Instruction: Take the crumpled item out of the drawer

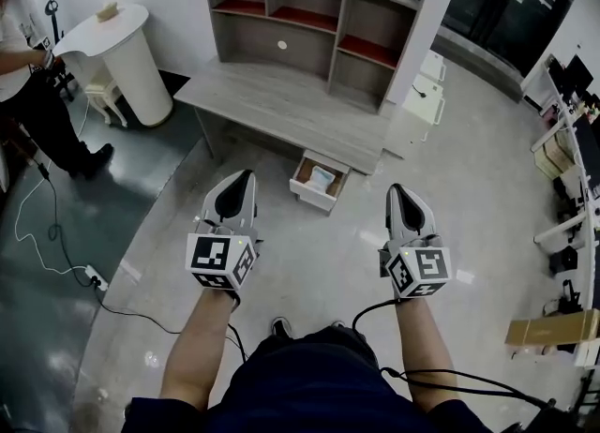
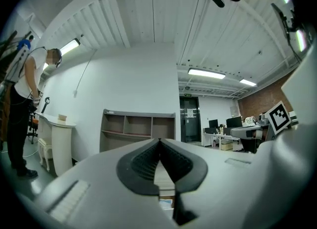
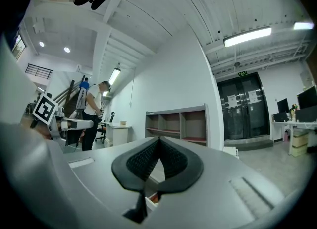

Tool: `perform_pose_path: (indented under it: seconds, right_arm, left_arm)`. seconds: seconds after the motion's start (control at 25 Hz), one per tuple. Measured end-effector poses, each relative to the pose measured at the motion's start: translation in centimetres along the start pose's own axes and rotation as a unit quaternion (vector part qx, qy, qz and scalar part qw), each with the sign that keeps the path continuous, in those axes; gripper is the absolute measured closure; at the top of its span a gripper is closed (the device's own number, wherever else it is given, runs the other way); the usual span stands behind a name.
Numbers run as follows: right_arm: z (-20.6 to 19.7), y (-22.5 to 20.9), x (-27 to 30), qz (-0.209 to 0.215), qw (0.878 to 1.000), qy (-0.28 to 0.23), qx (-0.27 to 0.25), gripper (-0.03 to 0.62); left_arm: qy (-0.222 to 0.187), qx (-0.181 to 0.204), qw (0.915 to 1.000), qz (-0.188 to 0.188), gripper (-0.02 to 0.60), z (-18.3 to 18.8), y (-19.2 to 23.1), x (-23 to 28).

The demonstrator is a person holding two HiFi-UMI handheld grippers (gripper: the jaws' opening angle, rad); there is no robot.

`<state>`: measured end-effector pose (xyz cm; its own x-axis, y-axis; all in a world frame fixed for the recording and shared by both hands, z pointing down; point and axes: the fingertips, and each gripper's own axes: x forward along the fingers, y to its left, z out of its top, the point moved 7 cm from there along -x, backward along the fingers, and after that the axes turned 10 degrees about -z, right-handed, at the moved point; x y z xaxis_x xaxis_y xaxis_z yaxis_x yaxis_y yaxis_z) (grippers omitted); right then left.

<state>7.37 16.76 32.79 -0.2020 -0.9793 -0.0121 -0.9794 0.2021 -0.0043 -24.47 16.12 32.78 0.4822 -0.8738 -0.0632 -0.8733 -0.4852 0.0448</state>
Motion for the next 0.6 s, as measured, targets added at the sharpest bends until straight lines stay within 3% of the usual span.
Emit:
perform_pose_path:
  seconds: [0.28, 0.6]
  right_arm:
    - [-1.0, 1.0, 0.6, -0.021, 1.0, 0.01, -0.005, 0.588]
    - [-4.2, -0.7, 5.2, 0.003, 0.999, 0.034, 0.002, 0.588]
  left_arm:
    - [0.024, -0.015, 0.9995, -0.017, 0.577, -2.3, 2.3, 0.5]
    - [0.06, -0.013, 0.9981, -0.011, 0.578, -5.7, 2.6, 4.6]
